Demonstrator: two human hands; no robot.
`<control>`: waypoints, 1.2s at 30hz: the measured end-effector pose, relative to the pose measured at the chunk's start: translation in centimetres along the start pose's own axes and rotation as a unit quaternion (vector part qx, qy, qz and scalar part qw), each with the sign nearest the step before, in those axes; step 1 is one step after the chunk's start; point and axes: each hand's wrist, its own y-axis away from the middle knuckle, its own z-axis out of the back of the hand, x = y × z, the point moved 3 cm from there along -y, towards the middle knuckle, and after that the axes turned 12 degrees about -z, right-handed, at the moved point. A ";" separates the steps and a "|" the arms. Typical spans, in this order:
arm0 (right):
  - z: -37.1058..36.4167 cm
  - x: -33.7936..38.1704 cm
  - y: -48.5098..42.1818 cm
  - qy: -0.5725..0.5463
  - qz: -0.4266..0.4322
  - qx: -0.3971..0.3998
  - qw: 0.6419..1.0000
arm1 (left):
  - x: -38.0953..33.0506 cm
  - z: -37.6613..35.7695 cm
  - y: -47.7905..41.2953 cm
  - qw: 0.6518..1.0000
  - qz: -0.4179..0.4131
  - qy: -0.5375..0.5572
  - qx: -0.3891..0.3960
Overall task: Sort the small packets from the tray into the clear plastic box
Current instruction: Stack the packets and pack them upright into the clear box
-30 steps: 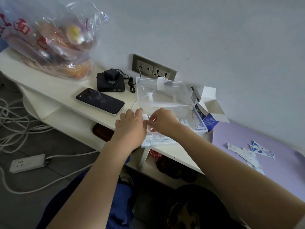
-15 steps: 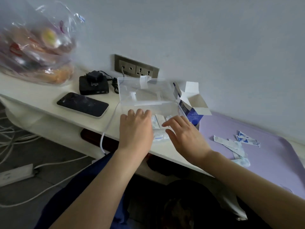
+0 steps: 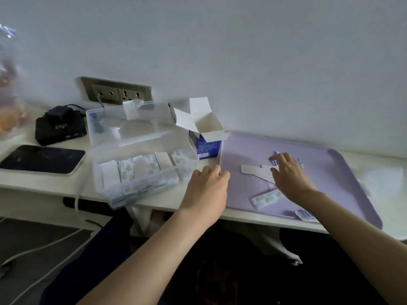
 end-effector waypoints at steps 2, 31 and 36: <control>-0.2 -1.1 -1.3 -0.012 -0.032 0.012 0.999 | -0.6 -1.0 -1.4 1.000 -0.010 0.009 0.018; -0.2 -5.7 -4.7 -0.002 -0.218 0.153 0.964 | -4.7 -7.0 -10.9 0.988 0.000 0.065 0.141; 0.6 -5.5 -3.7 -0.120 -0.209 0.112 0.964 | -5.1 -6.7 -10.3 0.983 -0.014 0.087 0.160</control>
